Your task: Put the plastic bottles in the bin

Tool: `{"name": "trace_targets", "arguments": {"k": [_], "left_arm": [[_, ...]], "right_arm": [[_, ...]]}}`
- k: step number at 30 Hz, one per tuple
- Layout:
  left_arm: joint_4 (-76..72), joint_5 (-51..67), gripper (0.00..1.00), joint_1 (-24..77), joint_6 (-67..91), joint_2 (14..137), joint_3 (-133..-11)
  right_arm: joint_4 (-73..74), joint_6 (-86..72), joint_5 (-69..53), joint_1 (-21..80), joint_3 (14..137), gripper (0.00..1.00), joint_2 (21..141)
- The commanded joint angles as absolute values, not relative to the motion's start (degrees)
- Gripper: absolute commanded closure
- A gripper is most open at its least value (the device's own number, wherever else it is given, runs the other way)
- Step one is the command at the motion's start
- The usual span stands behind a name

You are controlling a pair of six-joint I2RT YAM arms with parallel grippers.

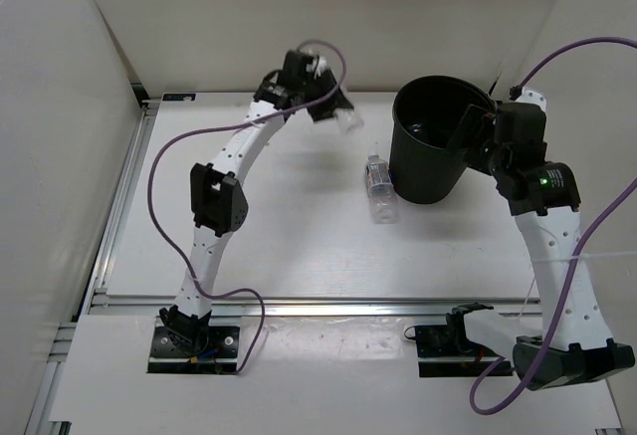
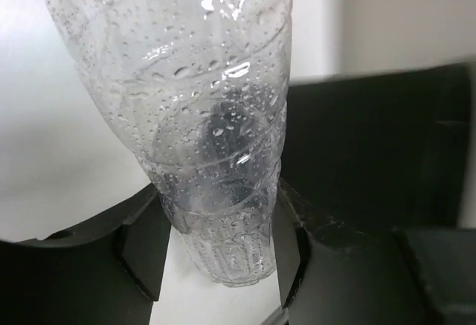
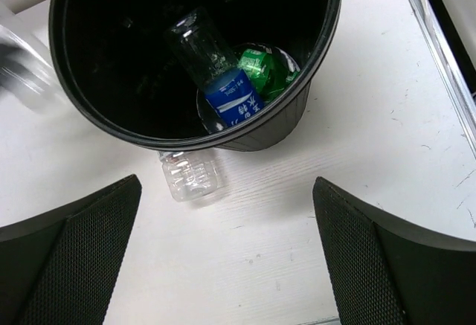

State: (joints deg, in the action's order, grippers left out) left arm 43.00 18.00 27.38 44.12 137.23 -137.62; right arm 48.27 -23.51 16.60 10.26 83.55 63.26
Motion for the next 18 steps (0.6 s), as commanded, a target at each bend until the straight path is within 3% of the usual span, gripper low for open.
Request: {"name": "trace_targets", "arguments": {"k": [1,6,12,16,18], "left_arm": [[29.56,20.03,0.52,28.56,47.98,129.37,-150.08],[7.36,18.20,0.62,32.07,46.33,127.36,-148.20],[4.92,18.19,0.62,36.73,44.94,130.68,-148.18],[3.69,17.67,0.58,41.04,43.68,132.98,-148.27],[3.69,18.19,0.49,41.57,43.15,133.51,-147.57]], "right_arm": [[47.29,-25.74,18.02,9.49,82.01,0.00,61.35],[46.76,-25.06,18.54,8.35,81.47,0.00,60.73],[46.76,-21.98,21.53,7.21,82.87,0.00,59.59],[47.90,-21.27,23.38,7.21,83.93,0.00,58.37],[47.90,-21.27,23.91,7.21,83.94,0.00,57.66]]}}
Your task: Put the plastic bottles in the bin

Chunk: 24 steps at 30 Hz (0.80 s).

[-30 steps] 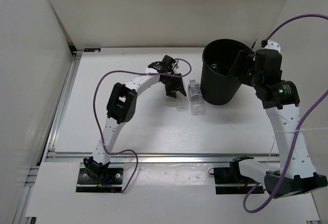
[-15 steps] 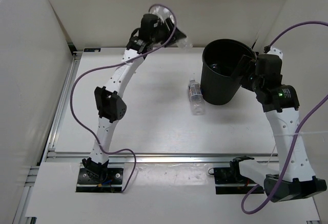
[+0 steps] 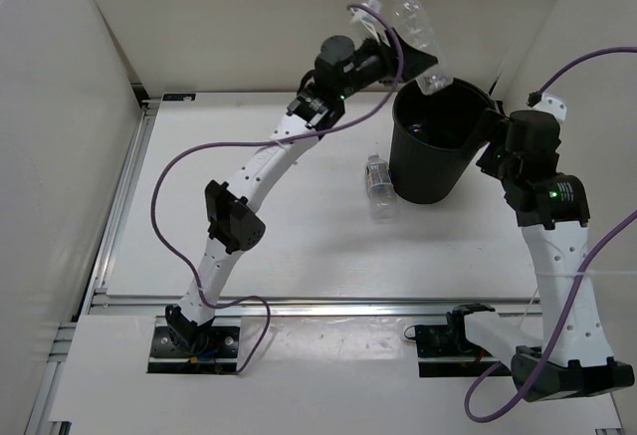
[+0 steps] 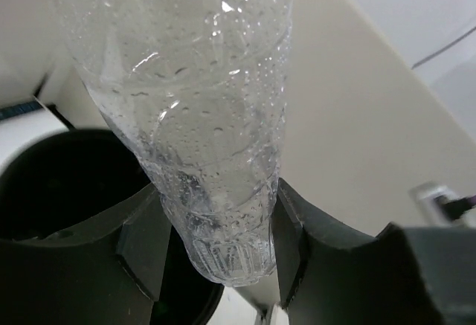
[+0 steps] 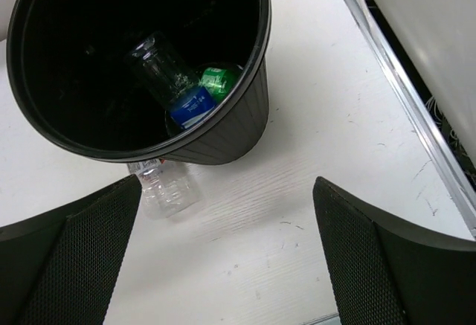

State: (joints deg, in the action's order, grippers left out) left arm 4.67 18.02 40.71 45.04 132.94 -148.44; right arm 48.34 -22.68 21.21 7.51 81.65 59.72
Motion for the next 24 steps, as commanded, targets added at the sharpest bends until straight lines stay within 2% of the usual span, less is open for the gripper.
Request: {"name": "trace_targets", "arguments": {"k": [1,4,7,11,14,15,18,19,22,24], "left_arm": [[4.30,18.19,0.41,41.57,43.15,134.11,-147.57],[4.92,18.72,0.01,41.57,42.02,133.60,-147.57],[9.29,20.04,0.00,41.05,38.17,130.62,-146.16],[12.74,14.79,0.00,37.29,32.97,121.31,-137.84],[12.74,13.18,0.00,33.23,30.86,111.47,-124.32],[12.74,13.18,0.00,32.35,30.85,107.09,-115.92],[12.74,15.71,0.00,30.07,29.10,101.36,-103.57],[12.74,17.91,0.00,29.45,29.09,101.34,-97.79],[12.74,20.57,0.00,26.81,31.98,102.64,-90.38],[10.82,22.57,0.00,25.24,33.83,105.02,-89.65]], "right_arm": [[47.90,-21.27,23.91,6.68,83.94,0.00,56.87],[47.90,-20.74,24.52,6.16,82.36,0.00,55.29],[47.90,-20.74,24.52,5.63,81.65,0.00,55.28],[47.38,-21.97,23.83,5.63,81.12,0.00,55.28],[47.37,-24.34,23.29,5.63,80.60,0.00,55.81],[47.37,-24.35,22.68,5.63,80.60,0.00,55.81],[46.85,-25.66,21.98,5.63,80.07,0.00,55.81],[46.85,-25.66,21.45,5.10,80.07,0.00,55.81],[46.85,-25.66,20.92,5.10,78.84,0.00,55.81],[46.32,-25.66,20.92,5.10,78.14,0.00,55.81]]}}
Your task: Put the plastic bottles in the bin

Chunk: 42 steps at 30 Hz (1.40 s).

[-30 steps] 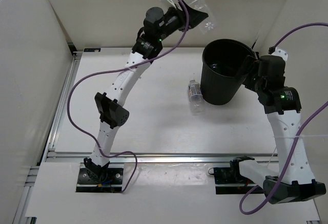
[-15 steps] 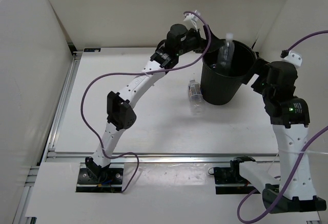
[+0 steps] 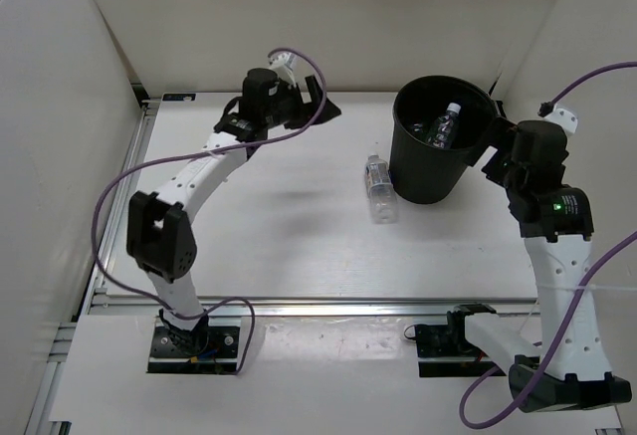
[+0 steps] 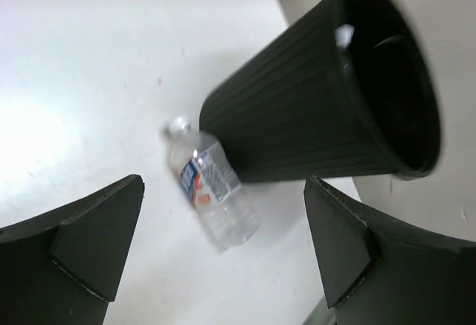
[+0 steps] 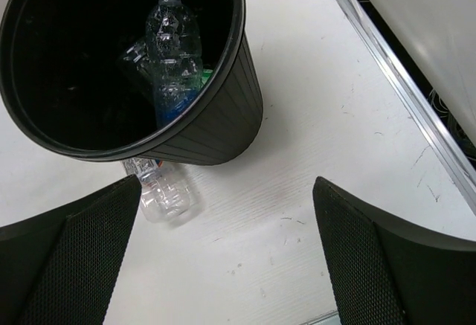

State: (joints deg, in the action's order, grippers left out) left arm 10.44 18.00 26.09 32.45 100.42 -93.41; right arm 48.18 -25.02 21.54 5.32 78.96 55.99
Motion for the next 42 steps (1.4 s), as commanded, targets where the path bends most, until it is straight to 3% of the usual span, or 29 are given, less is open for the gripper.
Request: {"name": "trace_targets", "arguments": {"k": [1,7,22,30,42], "left_arm": [[10.11,27.11,0.00,25.22,34.97,108.42,-91.39],[9.58,36.46,0.00,25.22,41.30,121.97,-100.98],[12.90,37.97,0.00,31.38,42.81,129.90,-105.81],[20.82,26.21,0.00,36.38,37.36,131.22,-106.44],[21.36,23.91,0.00,39.37,39.81,137.01,-111.18]], "right_arm": [[46.32,-26.19,20.92,5.10,77.61,0.00,55.81],[46.32,-27.25,20.92,5.10,76.55,0.00,55.28],[46.85,-25.49,21.97,4.04,73.48,0.00,53.53],[46.85,-25.49,22.50,4.04,73.48,0.00,54.05],[47.90,-26.10,20.83,4.04,71.72,0.00,52.30]]}}
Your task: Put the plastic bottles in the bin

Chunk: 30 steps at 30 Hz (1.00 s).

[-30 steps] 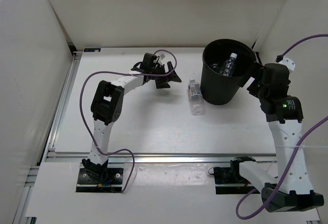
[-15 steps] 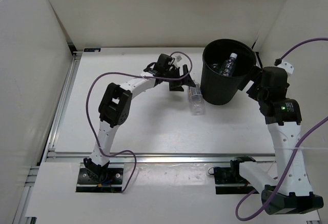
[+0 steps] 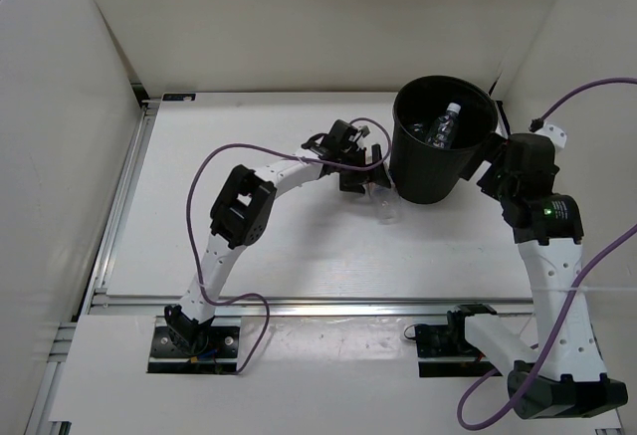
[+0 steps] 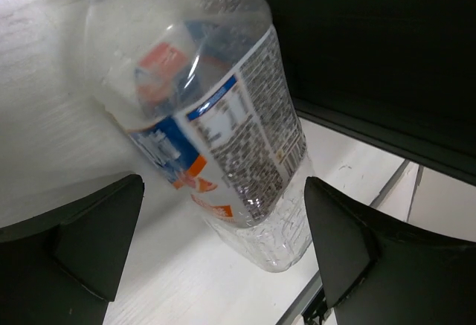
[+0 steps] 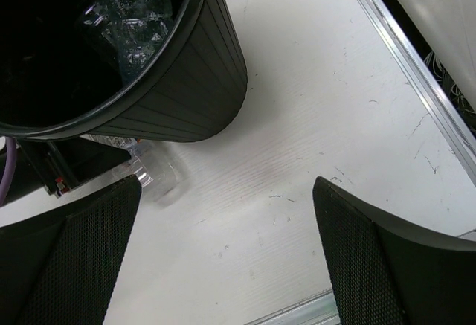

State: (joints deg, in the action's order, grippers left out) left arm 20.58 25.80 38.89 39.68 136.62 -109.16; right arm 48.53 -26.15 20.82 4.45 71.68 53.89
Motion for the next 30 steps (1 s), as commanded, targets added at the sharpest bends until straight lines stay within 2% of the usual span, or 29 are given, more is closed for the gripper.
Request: {"name": "trace_targets", "arguments": {"k": [1,8,12,15,18,21,23,30], "left_arm": [[21.36,23.91,0.00,39.98,39.81,137.89,-111.70],[21.36,26.28,0.00,38.77,42.62,138.08,-106.19],[21.36,26.28,0.15,35.00,46.13,134.58,-96.79],[21.36,24.89,0.17,31.74,47.46,130.36,-88.00],[21.36,22.77,0.17,30.42,46.93,126.84,-83.06],[21.88,21.88,0.09,30.41,44.74,125.60,-83.93],[22.68,20.57,0.00,30.41,43.60,123.93,-86.64],[25.31,15.65,0.00,30.94,36.14,121.55,-92.98]], "right_arm": [[47.90,-26.10,20.83,4.04,71.20,0.00,52.29],[48.52,-26.63,20.83,4.04,71.19,0.00,52.29],[48.52,-26.63,20.83,4.04,71.19,0.00,52.29],[48.52,-27.16,20.83,4.04,70.14,0.00,52.29],[48.52,-27.77,20.83,4.04,69.44,0.00,52.29],[48.52,-29.00,20.21,4.04,68.91,0.00,52.29],[48.52,-29.53,20.21,4.04,68.29,0.00,52.29],[47.99,-31.11,18.63,4.04,67.76,0.00,52.90]]}}
